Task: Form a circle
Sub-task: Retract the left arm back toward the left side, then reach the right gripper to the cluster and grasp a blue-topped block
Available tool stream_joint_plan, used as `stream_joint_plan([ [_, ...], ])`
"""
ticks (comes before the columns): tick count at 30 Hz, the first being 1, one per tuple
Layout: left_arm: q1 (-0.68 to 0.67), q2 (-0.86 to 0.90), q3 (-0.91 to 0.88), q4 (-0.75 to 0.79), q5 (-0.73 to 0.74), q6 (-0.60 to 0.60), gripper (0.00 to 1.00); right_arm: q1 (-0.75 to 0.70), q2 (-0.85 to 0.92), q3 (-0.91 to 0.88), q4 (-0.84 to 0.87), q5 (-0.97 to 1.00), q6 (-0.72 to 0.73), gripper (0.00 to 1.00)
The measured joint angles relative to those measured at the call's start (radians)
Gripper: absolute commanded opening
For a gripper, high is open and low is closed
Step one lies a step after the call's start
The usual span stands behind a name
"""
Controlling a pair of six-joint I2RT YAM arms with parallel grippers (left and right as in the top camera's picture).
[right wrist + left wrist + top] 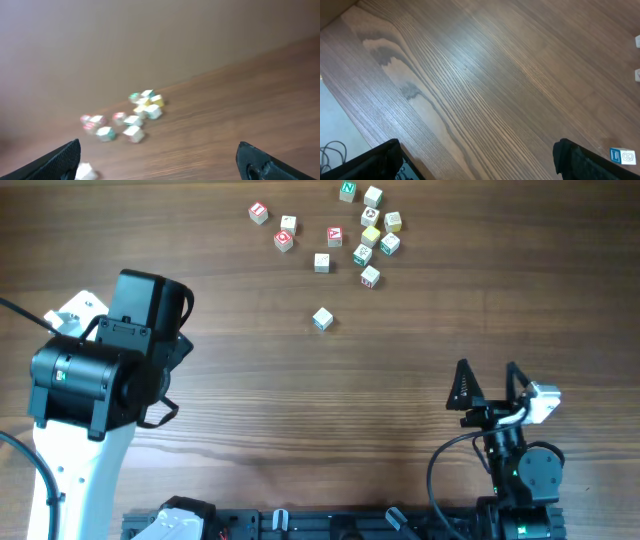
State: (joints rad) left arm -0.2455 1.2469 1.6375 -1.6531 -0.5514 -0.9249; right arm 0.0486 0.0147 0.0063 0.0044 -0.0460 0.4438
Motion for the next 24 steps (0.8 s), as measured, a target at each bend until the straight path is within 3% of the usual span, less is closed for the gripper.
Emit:
stream_joint_plan([
  [8, 0.000, 0.000, 0.000, 0.000, 0.037, 0.000, 1.00, 0.000, 0.000, 0.000, 0.002, -0.082, 0.489, 1.00],
  [17, 0.000, 0.000, 0.000, 0.000, 0.044, 0.000, 1.00, 0.000, 0.079, 0.026, -0.080, -0.201, 0.501, 0.99],
  [20, 0.000, 0.000, 0.000, 0.000, 0.044, 0.000, 1.00, 0.000, 0.175, 0.064, -0.088, -0.202, 0.475, 1.00],
  [24, 0.000, 0.000, 0.000, -0.001, 0.045, 0.000, 1.00, 0.000, 0.486, 0.261, -0.168, -0.209, 0.377, 1.00],
])
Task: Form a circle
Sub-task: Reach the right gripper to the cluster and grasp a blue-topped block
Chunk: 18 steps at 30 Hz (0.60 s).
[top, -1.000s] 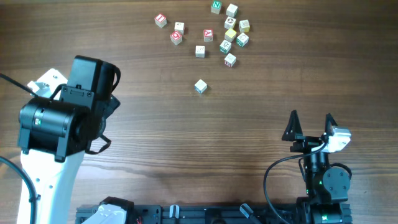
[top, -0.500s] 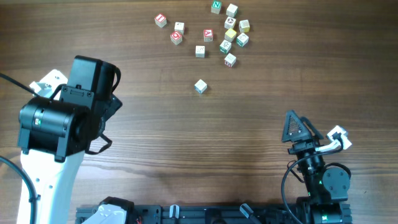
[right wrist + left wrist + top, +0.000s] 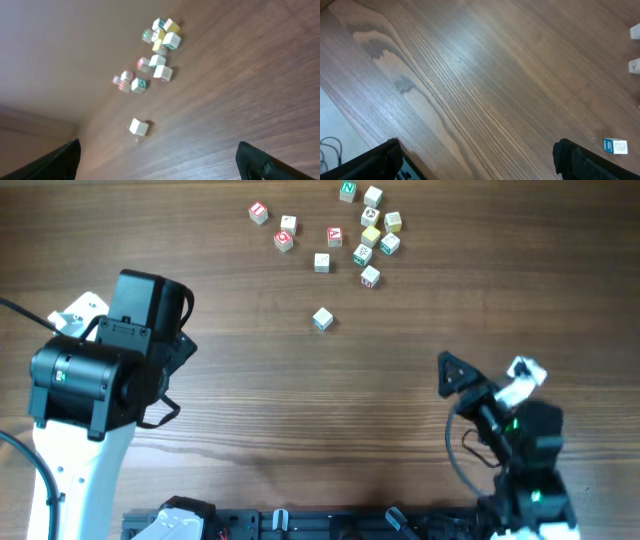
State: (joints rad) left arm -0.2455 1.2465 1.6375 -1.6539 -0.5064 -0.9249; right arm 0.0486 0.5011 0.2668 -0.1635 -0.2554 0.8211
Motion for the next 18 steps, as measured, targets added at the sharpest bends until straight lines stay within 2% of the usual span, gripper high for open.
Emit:
stream_joint_plan([
  [7, 0.000, -0.001, 0.000, 0.000, 0.003, 0.000, 1.00, 0.000, 0.629, 0.593, -0.408, -0.008, -0.238, 1.00],
  [9, 0.000, -0.001, 0.000, 0.000, 0.003, 0.000, 1.00, 0.000, 0.743, 0.726, -0.483, -0.031, -0.279, 1.00],
  [12, 0.000, -0.001, 0.000, 0.000, 0.003, 0.000, 1.00, 0.000, 0.858, 0.828, -0.436, -0.094, -0.314, 1.00],
  [18, 0.000, -0.001, 0.000, 0.000, 0.003, 0.000, 1.00, 0.046, 1.052, 0.839, -0.300, -0.113, -0.283, 0.99],
])
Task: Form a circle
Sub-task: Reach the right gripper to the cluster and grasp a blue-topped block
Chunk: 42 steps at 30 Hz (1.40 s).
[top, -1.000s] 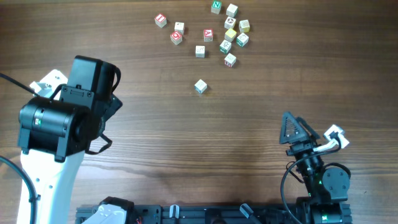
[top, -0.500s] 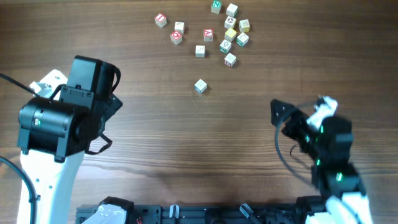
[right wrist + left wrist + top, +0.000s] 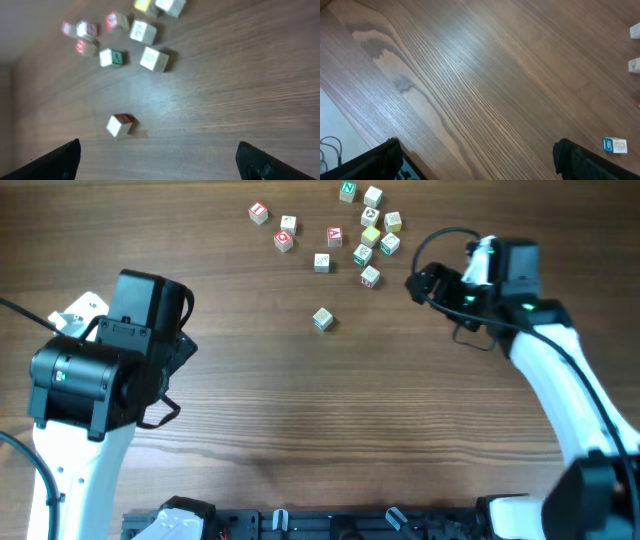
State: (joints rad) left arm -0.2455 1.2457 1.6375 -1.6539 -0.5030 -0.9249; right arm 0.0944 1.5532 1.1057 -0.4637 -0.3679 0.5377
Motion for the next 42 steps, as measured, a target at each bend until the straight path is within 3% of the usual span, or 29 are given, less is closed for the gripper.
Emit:
stream_joint_plan([
  [10, 0.000, 0.000, 0.000, 0.001, 0.000, 0.000, 1.00, 0.272, 0.430, 0.373, -0.066, 0.389, 0.091, 0.98],
  [15, 0.000, 0.000, 0.000, 0.000, 0.000, 0.000, 1.00, 0.317, 0.645, 0.474, -0.028, 0.538, 0.198, 0.83],
  [19, 0.000, 0.000, 0.000, 0.000, 0.000, 0.000, 1.00, 0.317, 0.665, 0.481, 0.049, 0.579, 0.248, 0.79],
  [26, 0.000, 0.000, 0.000, 0.000, 0.000, 0.000, 1.00, 0.317, 0.665, 0.488, 0.084, 0.591, 0.270, 0.59],
  [34, 0.000, 0.000, 0.000, 0.000, 0.000, 0.000, 1.00, 0.317, 0.665, 0.488, 0.056, 0.594, 0.214, 0.57],
  [38, 0.000, 0.000, 0.000, 0.000, 0.000, 0.000, 1.00, 0.317, 0.667, 0.488, 0.058, 0.594, 0.188, 0.40],
  [42, 0.000, 0.000, 0.000, 0.000, 0.000, 0.000, 1.00, 0.317, 0.671, 0.488, 0.060, 0.597, 0.175, 0.34],
])
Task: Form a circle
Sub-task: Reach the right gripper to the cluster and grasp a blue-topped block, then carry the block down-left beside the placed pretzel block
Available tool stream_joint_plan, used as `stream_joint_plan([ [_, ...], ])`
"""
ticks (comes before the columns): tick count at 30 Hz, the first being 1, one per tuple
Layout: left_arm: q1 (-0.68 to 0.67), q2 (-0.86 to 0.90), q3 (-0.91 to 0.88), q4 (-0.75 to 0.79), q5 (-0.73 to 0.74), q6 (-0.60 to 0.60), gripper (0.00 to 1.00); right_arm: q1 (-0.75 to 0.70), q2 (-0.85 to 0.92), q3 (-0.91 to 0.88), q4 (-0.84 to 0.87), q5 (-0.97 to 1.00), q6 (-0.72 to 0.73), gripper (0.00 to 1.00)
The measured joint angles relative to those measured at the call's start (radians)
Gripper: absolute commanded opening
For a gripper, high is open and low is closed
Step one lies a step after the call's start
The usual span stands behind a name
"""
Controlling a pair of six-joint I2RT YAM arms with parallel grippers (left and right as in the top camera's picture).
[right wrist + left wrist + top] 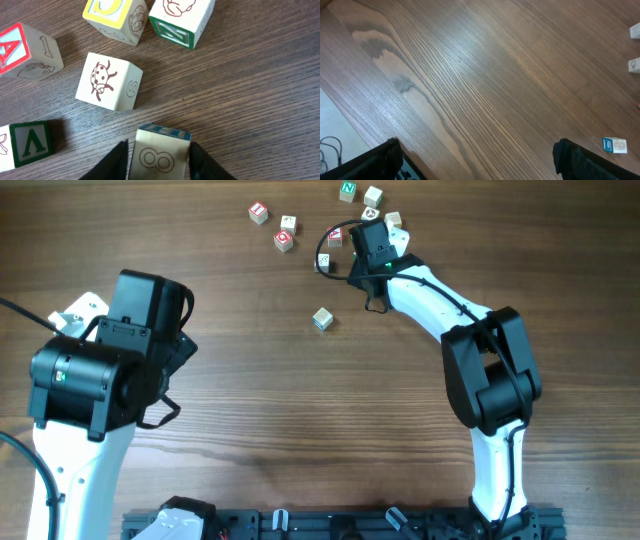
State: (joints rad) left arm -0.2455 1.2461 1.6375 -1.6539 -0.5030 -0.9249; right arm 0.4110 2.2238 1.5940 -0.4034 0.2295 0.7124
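Note:
Small wooden picture blocks lie scattered at the table's far side. My right gripper (pixel 159 161) is down among them, shut on a block marked "8" with a blue top edge (pixel 161 150); its fingers (pixel 118 161) press both sides. Just beyond it lie a ladybug block (pixel 109 82), a yellow block (pixel 116 17), a green-edged block (pixel 182 20), a red "A" block (pixel 27 50) and a green "V" block (pixel 30 145). Overhead, the right gripper (pixel 365 246) covers the held block. One block (pixel 322 318) sits alone nearer the middle. My left gripper (pixel 477 157) hangs open over bare wood.
More blocks lie left of the cluster: red ones (pixel 258 212) (pixel 284 240) and a pale one (pixel 288 222). The lone blue-sided block (pixel 615 145) shows at the left wrist view's lower right. The left arm's body (pixel 100 370) stands over the table's left side.
My right gripper was open above the cluster's near side. Now it is low inside the cluster and shut on the "8" block. The left arm has not moved.
My right arm was folded near the table's front right with its gripper open. Then it had turned toward the blocks, then it was stretched out beside the cluster, still open. Now it grips the "8" block among the others. The left arm barely shifted.

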Motion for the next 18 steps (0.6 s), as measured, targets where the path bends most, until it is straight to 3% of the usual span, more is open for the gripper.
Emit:
stream_joint_plan([
  [8, 0.000, 0.000, 0.000, 0.000, 0.000, 0.000, 1.00, 0.000, 0.000, 0.004, -0.012, -0.002, -0.041, 0.28],
  [13, 0.000, 0.000, 0.000, 0.000, 0.000, 0.000, 1.00, 0.000, -0.035, 0.013, -0.155, -0.016, -0.081, 0.28],
  [18, 0.000, 0.000, 0.000, 0.001, 0.000, 0.000, 1.00, 0.000, -0.196, 0.013, -0.332, -0.023, -0.117, 0.25],
])
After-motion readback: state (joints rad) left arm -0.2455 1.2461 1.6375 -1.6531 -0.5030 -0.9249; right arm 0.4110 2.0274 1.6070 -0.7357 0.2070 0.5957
